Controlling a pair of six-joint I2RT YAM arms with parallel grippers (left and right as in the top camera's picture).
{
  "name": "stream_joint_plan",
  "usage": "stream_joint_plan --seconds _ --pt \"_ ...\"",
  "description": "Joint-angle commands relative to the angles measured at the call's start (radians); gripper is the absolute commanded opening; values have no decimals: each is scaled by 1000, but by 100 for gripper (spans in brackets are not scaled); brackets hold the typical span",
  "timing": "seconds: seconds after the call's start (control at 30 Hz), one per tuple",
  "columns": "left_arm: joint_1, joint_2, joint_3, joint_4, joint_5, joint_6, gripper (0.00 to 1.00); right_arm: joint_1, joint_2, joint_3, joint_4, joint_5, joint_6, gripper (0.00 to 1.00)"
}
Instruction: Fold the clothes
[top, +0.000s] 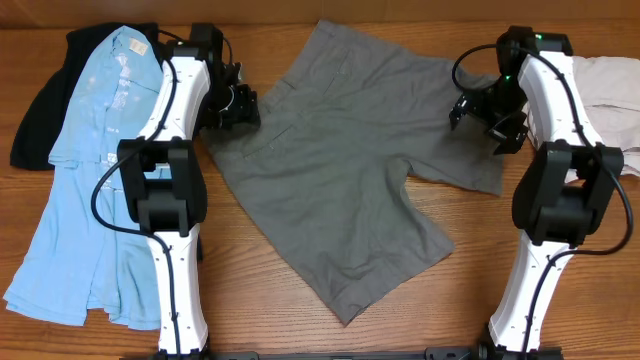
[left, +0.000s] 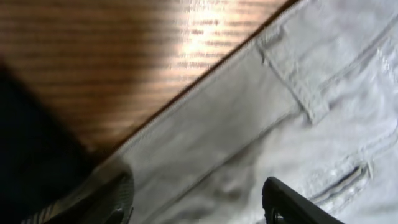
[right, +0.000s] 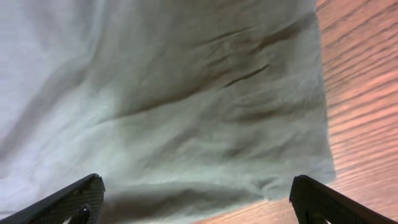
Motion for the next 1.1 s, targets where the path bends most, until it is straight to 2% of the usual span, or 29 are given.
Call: stream_joint_plan --seconds 0.0,0.2,0.47,0.73,0.83,0.93,1.07 --pt "3 -154 55 -12 -10 46 71 3 -154 15 -23 -28 -10 100" --pt "-29 -350 55 -37 -23 72 75 25 -313 14 -134 -27 -41 100" --pt "-70 -481 55 -119 -79 108 76 151 -448 -2 -220 -27 -69 100" --pt "-69 -549 55 -244 -125 116 68 250 -521 -107 -219 -26 -42 99" --pt "-69 -594 55 -287 -127 112 68 264 -581 -158 -210 -26 -39 98" --pt "-70 -641 55 -320 -127 88 70 275 -667 -214 -200 -18 -34 99" --pt "-79 -682 55 -386 -119 85 82 290 -787 -291 -200 19 -8 100"
